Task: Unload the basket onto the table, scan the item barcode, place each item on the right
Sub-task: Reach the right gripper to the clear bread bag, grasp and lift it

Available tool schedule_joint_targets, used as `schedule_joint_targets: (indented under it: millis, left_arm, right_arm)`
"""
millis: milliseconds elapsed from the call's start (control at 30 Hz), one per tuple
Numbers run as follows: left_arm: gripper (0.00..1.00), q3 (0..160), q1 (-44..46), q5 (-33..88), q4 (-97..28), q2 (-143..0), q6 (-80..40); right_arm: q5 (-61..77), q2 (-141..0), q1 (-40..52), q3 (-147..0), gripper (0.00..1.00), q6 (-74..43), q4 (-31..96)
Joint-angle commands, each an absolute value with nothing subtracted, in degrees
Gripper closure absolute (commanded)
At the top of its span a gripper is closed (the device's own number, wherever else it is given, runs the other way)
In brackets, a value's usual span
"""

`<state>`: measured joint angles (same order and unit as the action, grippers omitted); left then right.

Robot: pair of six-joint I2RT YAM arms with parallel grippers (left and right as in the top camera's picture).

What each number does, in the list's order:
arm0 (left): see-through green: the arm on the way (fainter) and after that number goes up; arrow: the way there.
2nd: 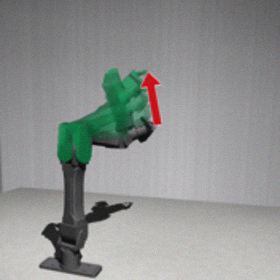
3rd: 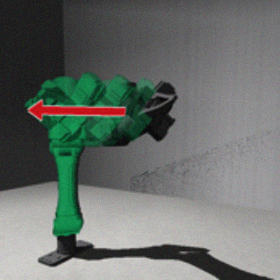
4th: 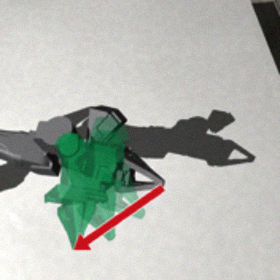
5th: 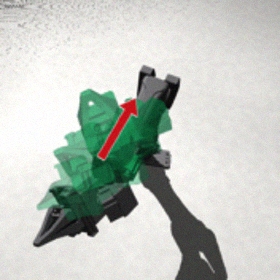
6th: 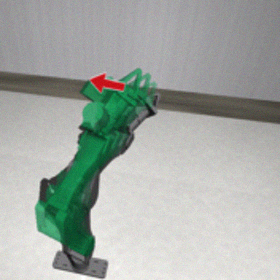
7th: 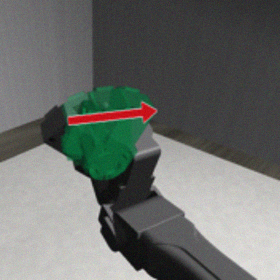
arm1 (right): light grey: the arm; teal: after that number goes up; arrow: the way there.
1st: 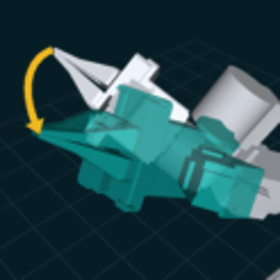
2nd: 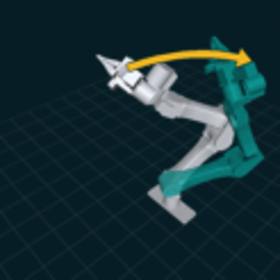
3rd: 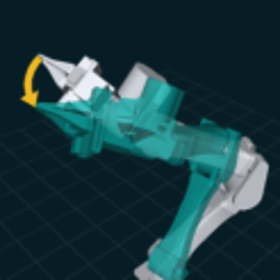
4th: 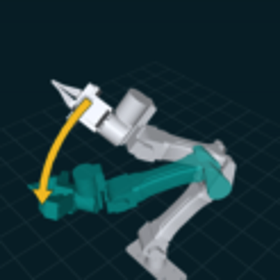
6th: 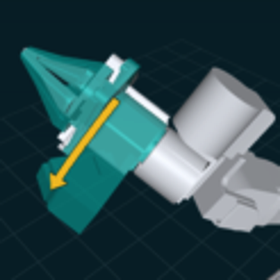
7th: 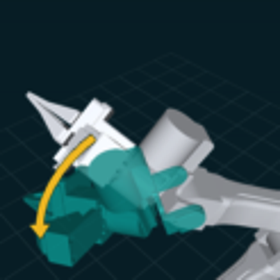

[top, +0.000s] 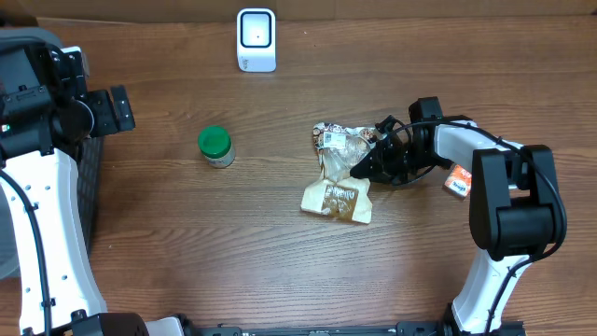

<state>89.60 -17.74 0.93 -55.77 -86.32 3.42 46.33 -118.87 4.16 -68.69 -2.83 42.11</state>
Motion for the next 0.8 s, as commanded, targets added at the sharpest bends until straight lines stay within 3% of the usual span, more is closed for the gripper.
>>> schedule_joint_targets:
  millis: [0,400,767]
  left_arm:
    - [0.0,90.0,-17.87,1.5,-55.68,-86.52,4.29]
    - [0.0,90.0,-17.87,1.5,-55.66,-86.52,4.29]
    - [0.0,90.0,-17.87,1.5,-55.68,-86.52,4.29]
  right_arm:
    - [39.55,-121.21,3.84,-67.68,0.96,-3.18,42.33]
    - [39.79,-116.4,4.75,-78.7,0.96,-2.92,53.25]
    - [41.25,-95.42,7.57,-80.01,0.96,-2.7,56.05]
